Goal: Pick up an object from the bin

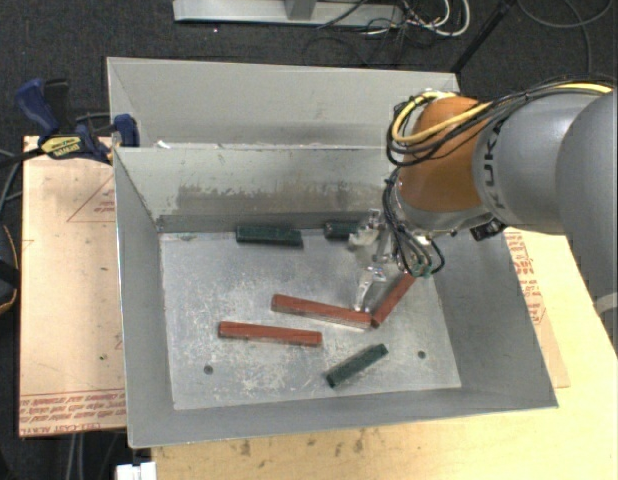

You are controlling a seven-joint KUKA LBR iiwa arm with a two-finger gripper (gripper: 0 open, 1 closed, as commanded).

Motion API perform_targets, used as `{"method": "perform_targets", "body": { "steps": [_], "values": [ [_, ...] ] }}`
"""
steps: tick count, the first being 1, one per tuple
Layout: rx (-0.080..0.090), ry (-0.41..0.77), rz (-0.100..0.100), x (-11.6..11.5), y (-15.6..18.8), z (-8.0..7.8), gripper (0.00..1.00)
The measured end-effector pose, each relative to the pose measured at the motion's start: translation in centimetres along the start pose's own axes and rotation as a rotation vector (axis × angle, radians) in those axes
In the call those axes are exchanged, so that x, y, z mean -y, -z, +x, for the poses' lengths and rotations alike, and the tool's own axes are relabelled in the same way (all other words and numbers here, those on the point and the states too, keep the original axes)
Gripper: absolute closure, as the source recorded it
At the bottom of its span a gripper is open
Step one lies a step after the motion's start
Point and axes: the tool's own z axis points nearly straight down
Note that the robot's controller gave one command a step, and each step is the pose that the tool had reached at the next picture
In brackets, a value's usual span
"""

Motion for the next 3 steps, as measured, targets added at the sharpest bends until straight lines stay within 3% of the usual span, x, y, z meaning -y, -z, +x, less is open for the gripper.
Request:
{"method": "perform_targets", "body": {
  "steps": [1, 2, 3],
  "values": [
    [0.000, 0.000, 0.000, 0.0, 0.0, 0.0, 0.00],
    [0.012, 0.072, 0.000, 0.3, 0.5, 2.1, 0.00],
    [0.003, 0.065, -0.004, 3.2, 0.3, 2.8, 0.00]
  ]
}}
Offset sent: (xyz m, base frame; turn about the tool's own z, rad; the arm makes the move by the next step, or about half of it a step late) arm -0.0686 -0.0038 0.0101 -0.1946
